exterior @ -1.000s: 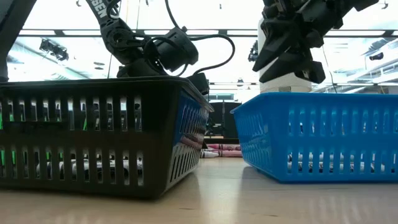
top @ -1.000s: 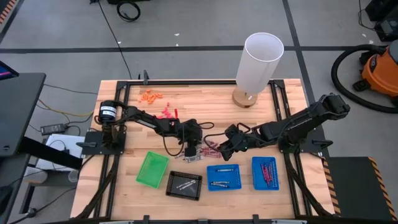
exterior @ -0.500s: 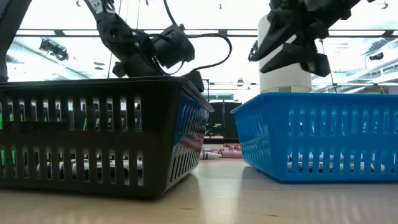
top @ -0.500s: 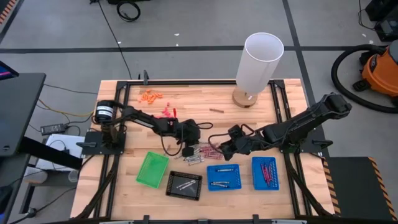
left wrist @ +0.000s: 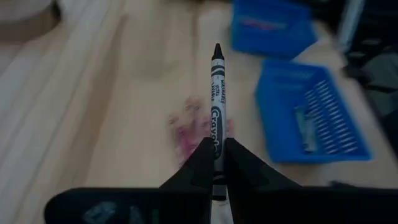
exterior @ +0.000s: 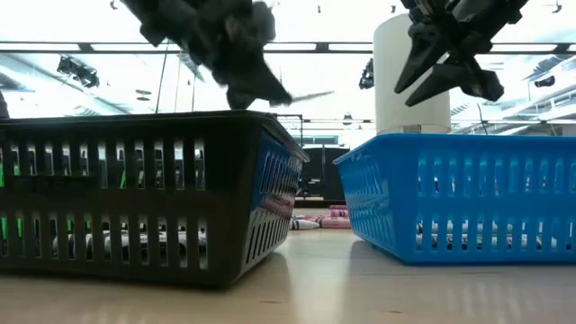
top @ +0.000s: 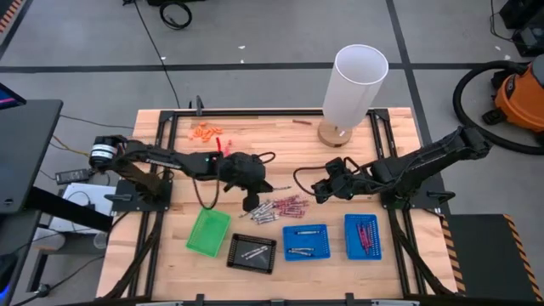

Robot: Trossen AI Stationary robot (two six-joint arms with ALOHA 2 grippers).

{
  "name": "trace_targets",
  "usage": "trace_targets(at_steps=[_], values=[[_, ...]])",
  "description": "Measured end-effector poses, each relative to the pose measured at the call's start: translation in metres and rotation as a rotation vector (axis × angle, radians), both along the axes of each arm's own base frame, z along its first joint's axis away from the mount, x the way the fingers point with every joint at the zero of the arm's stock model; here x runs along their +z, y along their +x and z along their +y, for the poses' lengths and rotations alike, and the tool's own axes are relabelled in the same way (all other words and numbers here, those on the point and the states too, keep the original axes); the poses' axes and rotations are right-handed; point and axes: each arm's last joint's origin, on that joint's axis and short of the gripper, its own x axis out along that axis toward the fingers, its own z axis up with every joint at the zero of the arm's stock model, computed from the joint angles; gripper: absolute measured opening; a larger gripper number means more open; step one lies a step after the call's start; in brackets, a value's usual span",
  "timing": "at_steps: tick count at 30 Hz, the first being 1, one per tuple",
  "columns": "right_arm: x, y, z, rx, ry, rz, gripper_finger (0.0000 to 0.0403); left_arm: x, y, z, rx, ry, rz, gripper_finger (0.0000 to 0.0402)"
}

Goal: Sort crayons
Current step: Put the black crayon into the left blue basket, then put the red crayon into the right blue basket

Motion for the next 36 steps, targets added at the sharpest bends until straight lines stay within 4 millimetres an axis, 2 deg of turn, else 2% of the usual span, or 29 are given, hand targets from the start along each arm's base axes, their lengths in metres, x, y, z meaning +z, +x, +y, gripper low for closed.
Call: trace_targets(at_steps=[4, 10, 13, 23, 28, 31, 36], values=[[0.005, -0.004, -0.004, 0.008, 0.028, -0.009, 0.0121, 0.001, -0.001, -0.018, -0.033, -0.04, 0.001, 0.0024], [0.005, -0.003, -0.004, 0.033, 0.065, -0.004, 0.0121, -0.011, 0.01, -0.051, -0.081, -0.118, -0.001, 0.0024], [0.004, -0.003, -0.003, 0.044, 0.076, 0.001, 0.0121, -0.019, 0.022, -0.067, -0.103, -0.138, 0.028, 0.0024], [0.002, -0.007, -0.004, 0.028, 0.087, 0.042, 0.0121, -0.033, 0.087, -0.11, -0.159, -0.219, 0.081, 0.0025], [0.003, -0.008, -0.002, 0.026, 0.091, 0.035, 0.0121, -0.05, 0.102, -0.125, -0.157, -0.235, 0.137, 0.0029], [0.003, -0.009, -0.001, 0.023, 0.094, 0.035, 0.0121, -0.06, 0.106, -0.126, -0.146, -0.24, 0.156, 0.0054], [0.004, -0.01, 0.003, 0.028, 0.089, 0.024, 0.0121, -0.061, 0.108, -0.119, -0.124, -0.237, 0.156, 0.0138]])
